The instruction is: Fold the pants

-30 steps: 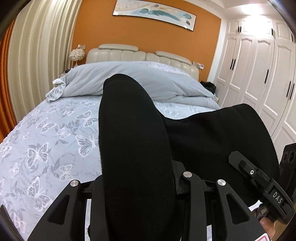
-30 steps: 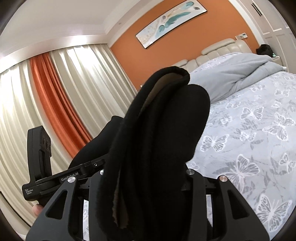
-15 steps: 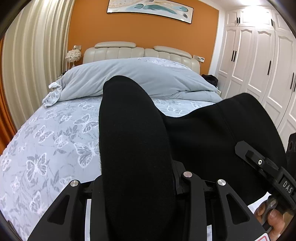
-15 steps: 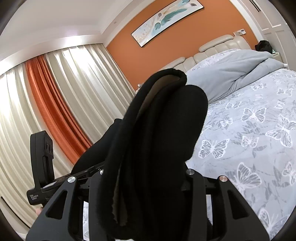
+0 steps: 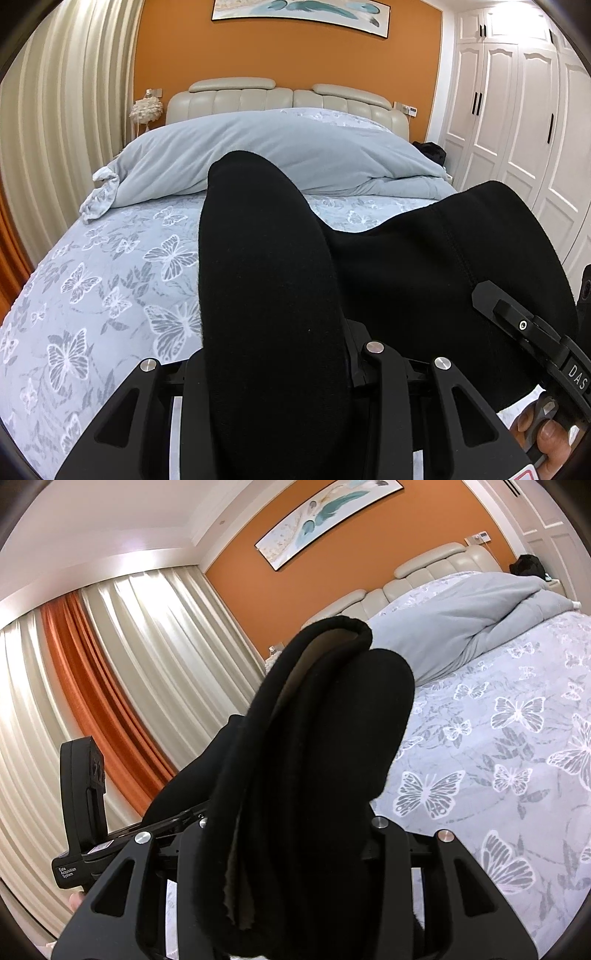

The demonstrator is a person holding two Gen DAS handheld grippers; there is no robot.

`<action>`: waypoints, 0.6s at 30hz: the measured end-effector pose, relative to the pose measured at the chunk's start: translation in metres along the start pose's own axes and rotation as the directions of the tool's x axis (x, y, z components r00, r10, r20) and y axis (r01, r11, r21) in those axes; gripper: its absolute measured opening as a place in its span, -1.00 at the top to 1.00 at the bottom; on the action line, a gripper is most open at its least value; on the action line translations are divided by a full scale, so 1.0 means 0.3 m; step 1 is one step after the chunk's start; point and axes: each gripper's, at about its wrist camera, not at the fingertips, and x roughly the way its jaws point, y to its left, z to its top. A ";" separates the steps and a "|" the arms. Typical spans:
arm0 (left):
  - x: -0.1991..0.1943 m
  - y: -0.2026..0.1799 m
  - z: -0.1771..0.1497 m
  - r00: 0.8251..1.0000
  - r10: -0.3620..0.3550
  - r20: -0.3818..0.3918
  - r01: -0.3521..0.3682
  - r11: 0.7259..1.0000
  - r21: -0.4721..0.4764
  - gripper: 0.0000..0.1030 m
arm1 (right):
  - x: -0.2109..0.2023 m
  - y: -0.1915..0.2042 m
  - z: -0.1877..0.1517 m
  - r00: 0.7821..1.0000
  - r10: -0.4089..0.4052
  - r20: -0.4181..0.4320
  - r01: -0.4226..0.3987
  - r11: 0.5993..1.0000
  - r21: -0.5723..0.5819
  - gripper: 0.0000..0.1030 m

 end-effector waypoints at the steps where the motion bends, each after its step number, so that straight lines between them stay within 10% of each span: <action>1: 0.011 -0.001 0.004 1.000 0.000 -0.002 0.000 1.000 0.000 0.38 | 0.003 -0.010 0.001 1.000 -0.001 0.000 0.001 1.000 0.004 0.25; 18: 0.181 0.025 -0.017 0.999 -0.015 -0.043 0.014 1.000 -0.021 0.37 | 0.089 -0.172 -0.019 0.999 -0.012 -0.037 0.014 0.998 0.067 0.25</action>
